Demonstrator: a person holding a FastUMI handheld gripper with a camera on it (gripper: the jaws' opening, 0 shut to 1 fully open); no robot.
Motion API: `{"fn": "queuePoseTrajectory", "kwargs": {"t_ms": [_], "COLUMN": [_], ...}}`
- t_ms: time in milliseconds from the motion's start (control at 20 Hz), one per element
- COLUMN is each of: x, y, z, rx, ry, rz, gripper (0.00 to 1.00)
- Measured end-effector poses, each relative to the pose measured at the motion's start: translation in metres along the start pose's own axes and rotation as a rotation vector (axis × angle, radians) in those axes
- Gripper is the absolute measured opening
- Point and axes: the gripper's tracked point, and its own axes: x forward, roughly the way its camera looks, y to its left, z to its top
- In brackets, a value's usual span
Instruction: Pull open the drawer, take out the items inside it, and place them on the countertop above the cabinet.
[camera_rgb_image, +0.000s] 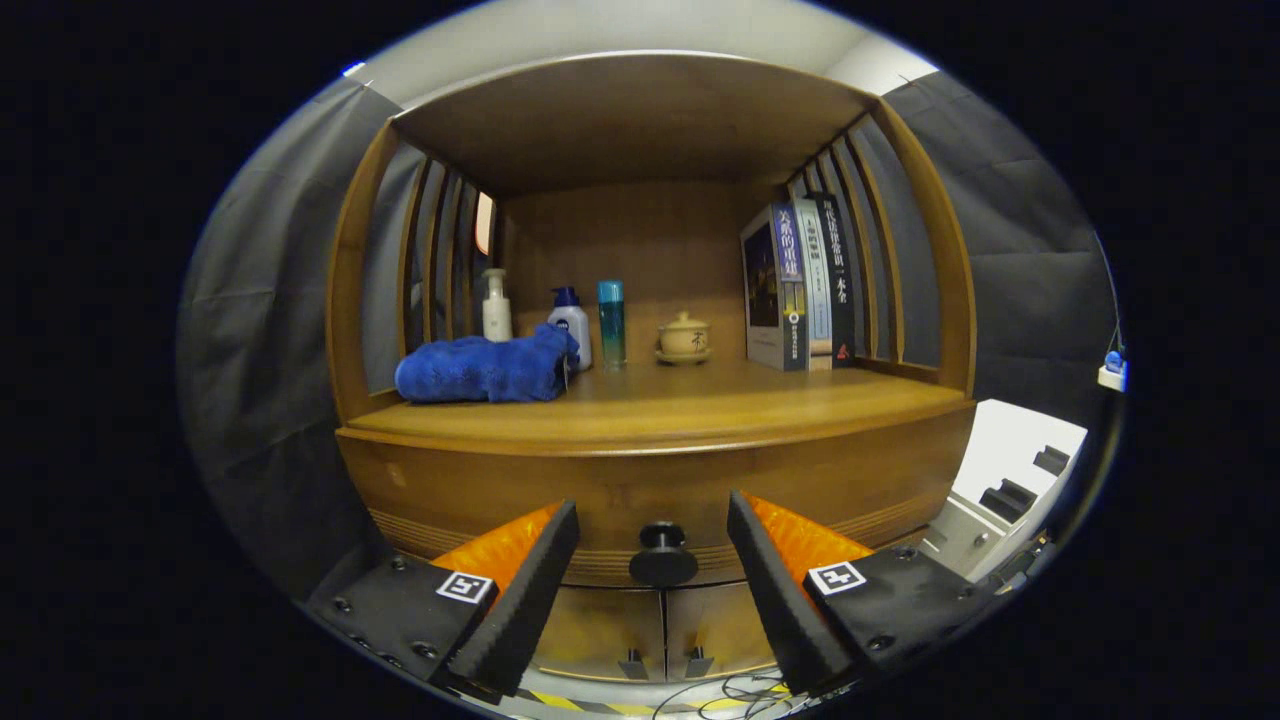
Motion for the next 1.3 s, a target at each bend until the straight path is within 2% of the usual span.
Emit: {"fn": "queuePoseTrajectory", "kwargs": {"t_ms": [150, 450, 700, 750, 900, 1050, 1300], "x": [0.009, 0.022, 0.028, 0.028, 0.026, 0.024, 0.009], "y": [-0.004, -0.006, -0.009, -0.010, -0.013, -0.011, -0.012], "z": [-0.011, -0.026, -0.032, -0.032, -0.032, -0.034, -0.036], "rx": [0.019, 0.021, 0.052, 0.055, 0.011, 0.034, 0.015], "ry": [0.029, 0.056, 0.088, 0.096, 0.073, 0.065, 0.056], "rz": [0.008, 0.015, -0.024, -0.025, -0.026, -0.018, -0.016], "gripper": [0.92, 0.73, 0.54, 0.53, 0.47, 0.34, 0.34]}}
